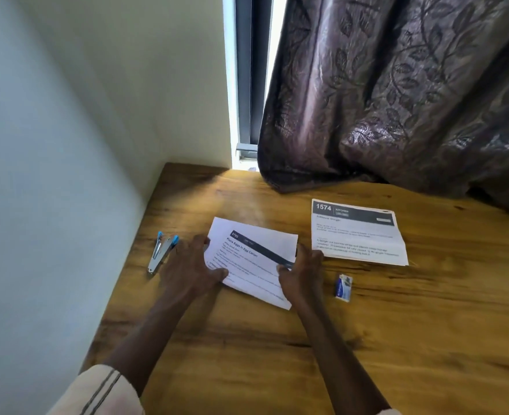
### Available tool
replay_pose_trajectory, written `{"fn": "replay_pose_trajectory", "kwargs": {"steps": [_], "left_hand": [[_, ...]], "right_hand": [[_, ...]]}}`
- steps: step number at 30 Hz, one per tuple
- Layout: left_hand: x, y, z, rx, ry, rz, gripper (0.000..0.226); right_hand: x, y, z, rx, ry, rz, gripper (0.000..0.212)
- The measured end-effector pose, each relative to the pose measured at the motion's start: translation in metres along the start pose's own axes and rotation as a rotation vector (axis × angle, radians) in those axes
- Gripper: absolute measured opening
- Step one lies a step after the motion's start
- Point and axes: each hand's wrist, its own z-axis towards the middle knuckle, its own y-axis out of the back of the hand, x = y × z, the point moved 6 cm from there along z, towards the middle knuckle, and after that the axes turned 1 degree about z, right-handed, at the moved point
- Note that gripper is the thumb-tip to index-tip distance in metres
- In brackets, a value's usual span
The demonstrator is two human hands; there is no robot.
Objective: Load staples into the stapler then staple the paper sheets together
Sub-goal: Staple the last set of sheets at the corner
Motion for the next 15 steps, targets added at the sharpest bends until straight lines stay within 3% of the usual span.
{"fn": "replay_pose_trajectory", "kwargs": {"steps": [2, 10, 15], "left_hand": [[0.0, 0.0, 0.005, 0.037, 0.015, 0.009, 0.09], [-0.013, 0.013, 0.025, -0.001, 0.115, -0.109, 0.072], [-0.009, 0.008, 0.034, -0.013, 0.126, -0.157, 0.049]], "right_hand": [[0.0, 0.002, 0.0, -0.023, 0.017, 0.049, 0.07], [0.004, 0.012, 0.024, 0.008, 0.01, -0.018, 0.081], [0.003, 0.012, 0.031, 0.066, -0.026, 0.0, 0.07]]}}
